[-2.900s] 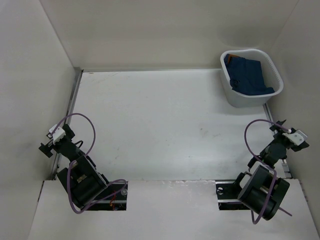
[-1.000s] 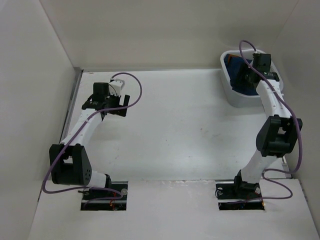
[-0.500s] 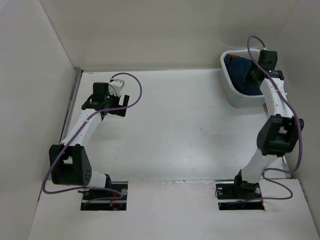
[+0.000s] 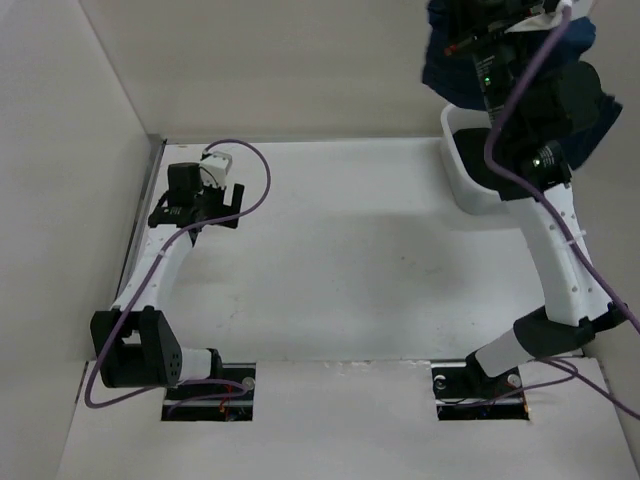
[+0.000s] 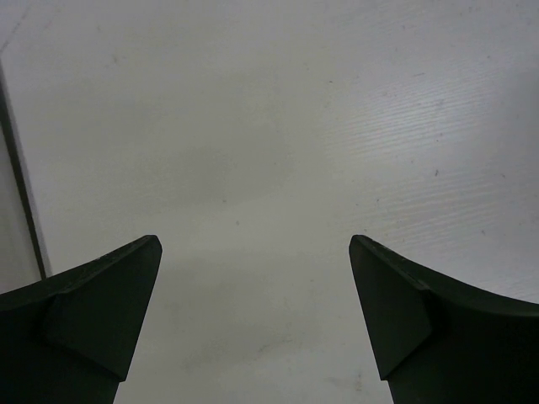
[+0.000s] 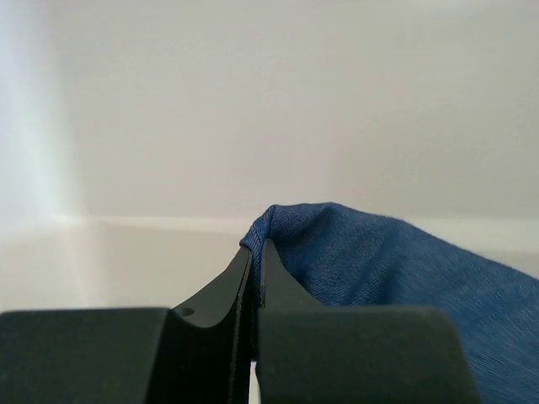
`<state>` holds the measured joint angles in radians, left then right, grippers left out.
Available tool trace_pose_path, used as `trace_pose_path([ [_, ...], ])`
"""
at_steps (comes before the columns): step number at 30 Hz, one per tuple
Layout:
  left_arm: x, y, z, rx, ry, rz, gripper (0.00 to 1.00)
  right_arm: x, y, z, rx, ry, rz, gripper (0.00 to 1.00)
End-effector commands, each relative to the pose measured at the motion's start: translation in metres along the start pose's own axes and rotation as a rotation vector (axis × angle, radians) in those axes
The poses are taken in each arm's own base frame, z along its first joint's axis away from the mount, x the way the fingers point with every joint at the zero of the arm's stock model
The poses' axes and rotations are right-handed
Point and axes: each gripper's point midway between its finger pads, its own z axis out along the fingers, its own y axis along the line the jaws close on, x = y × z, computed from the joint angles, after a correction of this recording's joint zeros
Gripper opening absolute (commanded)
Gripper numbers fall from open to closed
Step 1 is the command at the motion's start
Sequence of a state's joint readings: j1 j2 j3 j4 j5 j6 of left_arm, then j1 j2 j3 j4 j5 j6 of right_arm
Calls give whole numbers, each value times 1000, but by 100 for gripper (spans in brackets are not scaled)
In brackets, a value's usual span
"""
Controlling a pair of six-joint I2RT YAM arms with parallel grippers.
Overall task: Fold and stack the trousers
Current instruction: Move the trousers to the center of the board
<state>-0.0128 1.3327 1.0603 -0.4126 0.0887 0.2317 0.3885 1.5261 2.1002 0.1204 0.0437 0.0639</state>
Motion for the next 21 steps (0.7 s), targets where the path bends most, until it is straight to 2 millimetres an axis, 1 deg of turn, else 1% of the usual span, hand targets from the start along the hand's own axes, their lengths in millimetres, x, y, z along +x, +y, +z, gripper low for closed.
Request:
trace_pose_path([
  [1, -31, 20, -23, -65, -130, -12, 100, -210, 104, -63, -373, -618, -18, 0],
  [2, -32, 25, -26, -80, -141, -19, 100, -224, 121, -73, -430, -658, 1, 0],
  [4, -34, 37, -33, -119, -167, -38, 100, -231, 134, -80, -464, -676, 41, 0],
  [5, -34, 44, -37, -141, -178, -49, 100, -227, 139, -80, -473, -658, 71, 0],
  [6, -34, 51, -40, -161, -188, -59, 100, -217, 142, -76, -474, -628, 89, 0],
  [7, -36, 60, -46, -190, -204, -71, 100, -197, 145, -69, -466, -568, 111, 0],
  [8, -37, 69, -50, -217, -216, -86, 100, -185, 145, -64, -458, -532, 123, 0],
  [9, -38, 77, -54, -241, -226, -97, 100, -159, 147, -55, -448, -459, 156, 0],
  [10, -41, 89, -61, -276, -247, -115, 100, -130, 148, -47, -440, -385, 193, 1],
  [11, -43, 99, -65, -303, -259, -128, 100, -113, 149, -43, -434, -343, 212, 1],
  [12, -46, 110, -70, -332, -275, -139, 100, -72, 149, -35, -415, -249, 249, 2],
  [13, -47, 117, -74, -354, -283, -146, 100, -37, 145, -30, -385, -167, 288, 3],
  [14, -49, 126, -80, -376, -296, -154, 100, 5, 138, -26, -335, -74, 335, 4],
  [15, -50, 131, -83, -389, -300, -158, 100, 39, 132, -27, -288, 2, 375, 4],
  [16, -52, 137, -87, -406, -306, -157, 100, 86, 120, -30, -217, 100, 421, 6],
  [17, -52, 140, -89, -414, -306, -154, 100, 119, 114, -35, -168, 169, 456, 7],
  [18, -51, 144, -91, -426, -306, -143, 100, 182, 105, -49, -98, 309, 501, 12],
  [19, -51, 146, -92, -428, -305, -138, 100, 208, 102, -56, -73, 373, 517, 12],
  [20, -51, 147, -93, -434, -303, -123, 100, 243, 98, -67, -38, 458, 532, 16],
  [21, -49, 150, -91, -442, -291, -101, 100, 319, 96, -96, 3, 675, 529, 32],
])
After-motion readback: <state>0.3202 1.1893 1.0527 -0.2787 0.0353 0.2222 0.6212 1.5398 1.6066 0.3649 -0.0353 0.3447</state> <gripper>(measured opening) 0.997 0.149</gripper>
